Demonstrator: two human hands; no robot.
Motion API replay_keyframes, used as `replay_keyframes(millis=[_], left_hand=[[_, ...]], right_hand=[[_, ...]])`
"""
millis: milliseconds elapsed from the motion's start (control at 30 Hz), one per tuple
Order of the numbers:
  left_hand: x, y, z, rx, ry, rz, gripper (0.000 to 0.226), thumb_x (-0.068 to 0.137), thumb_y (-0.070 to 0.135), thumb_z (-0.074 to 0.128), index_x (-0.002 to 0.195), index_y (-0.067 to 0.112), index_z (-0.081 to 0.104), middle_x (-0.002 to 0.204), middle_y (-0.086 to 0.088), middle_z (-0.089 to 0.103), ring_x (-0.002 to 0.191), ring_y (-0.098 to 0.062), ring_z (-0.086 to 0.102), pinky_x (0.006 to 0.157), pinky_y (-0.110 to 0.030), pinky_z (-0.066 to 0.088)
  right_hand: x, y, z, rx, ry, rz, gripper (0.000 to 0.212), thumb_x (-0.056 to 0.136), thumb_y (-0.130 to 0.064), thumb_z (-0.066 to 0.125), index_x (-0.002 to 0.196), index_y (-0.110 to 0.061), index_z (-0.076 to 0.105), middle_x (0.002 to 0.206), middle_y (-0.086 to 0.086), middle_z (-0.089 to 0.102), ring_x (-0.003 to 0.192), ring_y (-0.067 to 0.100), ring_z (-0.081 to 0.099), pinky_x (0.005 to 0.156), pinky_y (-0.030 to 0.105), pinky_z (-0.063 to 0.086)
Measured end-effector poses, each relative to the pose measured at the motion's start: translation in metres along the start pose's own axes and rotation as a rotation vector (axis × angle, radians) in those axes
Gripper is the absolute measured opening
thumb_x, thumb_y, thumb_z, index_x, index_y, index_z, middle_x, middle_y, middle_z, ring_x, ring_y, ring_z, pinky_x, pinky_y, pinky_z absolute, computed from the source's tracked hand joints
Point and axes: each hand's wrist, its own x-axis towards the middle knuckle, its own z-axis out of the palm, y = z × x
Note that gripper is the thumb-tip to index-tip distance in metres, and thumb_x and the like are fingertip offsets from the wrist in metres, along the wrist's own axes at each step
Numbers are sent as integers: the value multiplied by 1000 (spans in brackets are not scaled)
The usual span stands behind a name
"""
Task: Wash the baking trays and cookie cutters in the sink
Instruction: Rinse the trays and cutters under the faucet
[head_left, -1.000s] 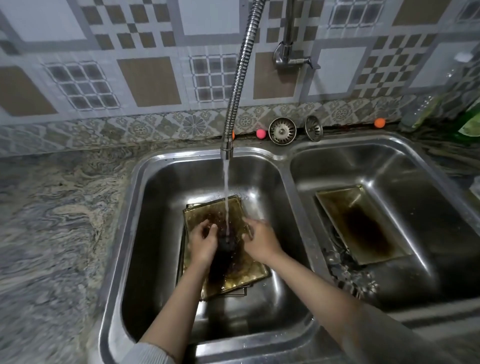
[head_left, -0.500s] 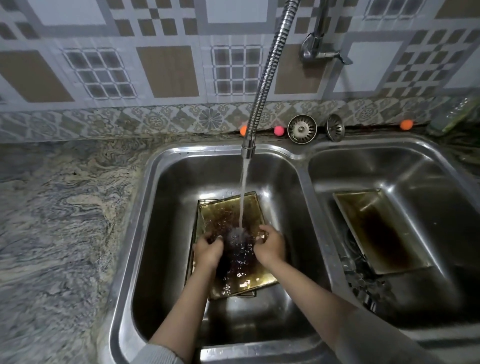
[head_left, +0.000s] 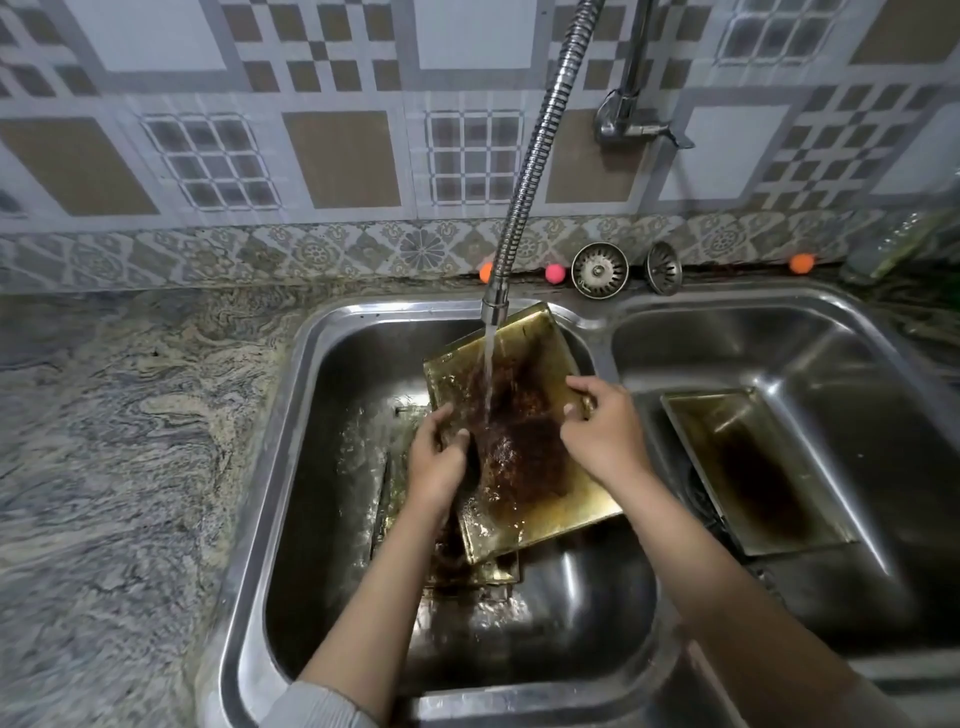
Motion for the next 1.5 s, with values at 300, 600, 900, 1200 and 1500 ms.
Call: replay_keyframes(millis=[300, 600, 900, 1200, 1500], left_hand=[[-14, 14, -25, -1, -6, 146, 45, 96, -5, 41, 135, 17, 50, 130, 6, 44, 82, 22, 52, 58, 1, 41], [-25, 20, -36, -35, -9, 206, 45, 94, -3, 47, 131, 23, 53, 135, 0, 51, 104, 7, 57, 87, -18, 51], [-9, 20, -61, -119, 50, 76, 45, 97, 0, 46, 132, 28, 53, 137, -2, 50, 124, -18, 51, 102, -36, 46], [-8, 23, -40, -153, -6, 110, 49, 95, -1, 47, 124, 37, 56, 139, -1, 51, 126, -16, 49, 108, -41, 40], [10, 9, -58, -268, 141, 8, 47, 97, 4, 46, 126, 39, 56, 142, -2, 48, 126, -20, 50, 105, -44, 44]], right_hand=[[-16, 18, 29, -497, -119, -293, 58, 97, -38, 42, 149, -23, 23, 160, 7, -6, 146, 24, -9, 110, 50, -12], [28, -14, 69, -612, -293, -410, 67, 98, -49, 22, 152, -18, -4, 157, 4, -18, 144, 21, -19, 109, 54, -16], [14, -3, 51, -681, -462, -594, 67, 99, -53, 19, 152, -21, -6, 157, 3, -18, 144, 20, -17, 117, 46, -8], [-14, -17, 59, -607, -506, -743, 57, 101, -38, 26, 152, -24, 5, 159, -7, -11, 145, 10, -14, 117, 47, -9], [1, 18, 0, -231, -218, -356, 58, 93, -23, 56, 145, -33, 32, 156, 4, 21, 144, 24, 20, 115, 48, 3]])
